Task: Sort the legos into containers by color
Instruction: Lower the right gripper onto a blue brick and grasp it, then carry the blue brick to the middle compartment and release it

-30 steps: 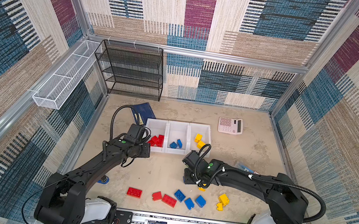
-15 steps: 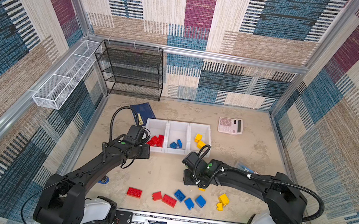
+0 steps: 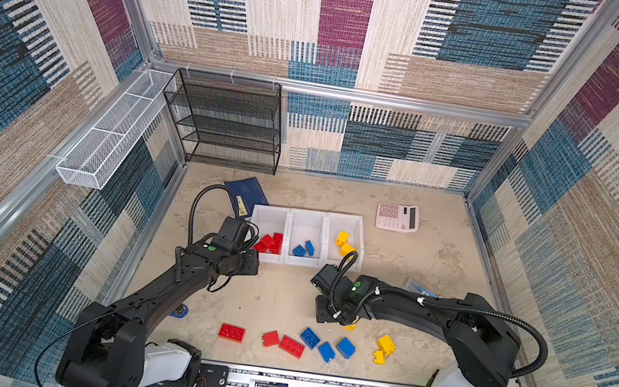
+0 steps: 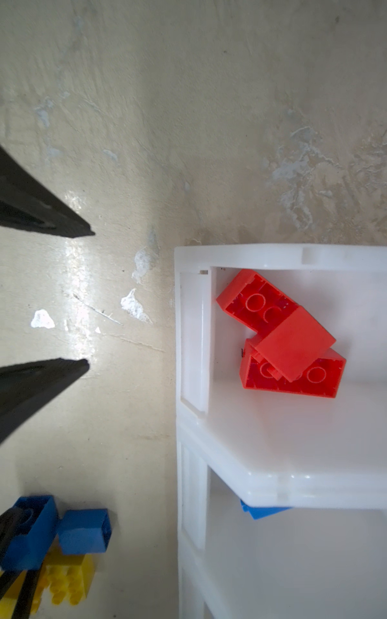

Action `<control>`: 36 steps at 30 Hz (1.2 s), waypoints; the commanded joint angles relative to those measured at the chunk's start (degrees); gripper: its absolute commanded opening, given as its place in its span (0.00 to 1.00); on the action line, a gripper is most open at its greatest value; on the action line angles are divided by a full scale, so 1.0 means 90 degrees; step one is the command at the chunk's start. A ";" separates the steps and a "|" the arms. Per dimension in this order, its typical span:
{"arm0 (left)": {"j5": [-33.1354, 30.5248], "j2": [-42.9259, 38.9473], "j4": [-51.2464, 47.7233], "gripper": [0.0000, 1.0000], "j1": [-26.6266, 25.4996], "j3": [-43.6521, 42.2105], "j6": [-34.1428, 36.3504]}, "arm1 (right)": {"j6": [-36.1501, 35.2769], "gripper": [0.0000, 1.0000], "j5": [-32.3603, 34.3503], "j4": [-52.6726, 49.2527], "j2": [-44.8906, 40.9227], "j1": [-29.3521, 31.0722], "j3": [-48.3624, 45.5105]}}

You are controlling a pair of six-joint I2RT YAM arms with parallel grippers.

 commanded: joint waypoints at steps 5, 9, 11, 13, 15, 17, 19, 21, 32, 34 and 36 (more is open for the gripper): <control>0.0008 -0.0068 -0.0022 0.61 0.0011 0.0010 -0.0038 | -0.0176 0.46 0.0139 -0.0087 -0.0177 0.0003 0.0289; 0.0068 -0.0186 -0.0129 0.61 0.0008 -0.0023 -0.0075 | -0.0737 0.46 0.0449 -0.0234 -0.0183 -0.0137 0.1046; 0.0108 -0.0268 -0.0149 0.61 0.0004 -0.0065 -0.0106 | -0.1093 0.46 0.0496 -0.0180 -0.0081 -0.0366 0.1446; 0.0156 -0.0364 -0.0168 0.61 0.0001 -0.0142 -0.0182 | -0.1459 0.46 0.0424 -0.0023 0.0112 -0.0671 0.1851; 0.0206 -0.0460 -0.0196 0.61 0.0001 -0.0204 -0.0245 | -0.1794 0.46 0.0409 0.0105 0.0365 -0.0908 0.2261; 0.0304 -0.0544 -0.0209 0.61 0.0001 -0.0287 -0.0311 | -0.2088 0.46 0.0355 0.0149 0.0713 -0.1090 0.2724; 0.0343 -0.0646 -0.0225 0.61 -0.0008 -0.0378 -0.0366 | -0.2348 0.46 0.0236 0.0192 0.1122 -0.1225 0.3194; 0.0351 -0.0741 -0.0246 0.61 -0.0007 -0.0461 -0.0426 | -0.2493 0.46 0.0028 0.0220 0.1453 -0.1357 0.3578; 0.0293 -0.1142 -0.0480 0.62 -0.0045 -0.0747 -0.0663 | -0.2617 0.66 -0.0139 0.0086 0.2095 -0.1526 0.4506; 0.0307 -0.1139 -0.0496 0.62 -0.0052 -0.0769 -0.0693 | -0.2606 0.67 -0.0119 0.0095 0.2028 -0.1527 0.4440; 0.0313 -0.1148 -0.0492 0.63 -0.0061 -0.0780 -0.0706 | -0.2600 0.67 -0.0093 0.0086 0.1960 -0.1527 0.4390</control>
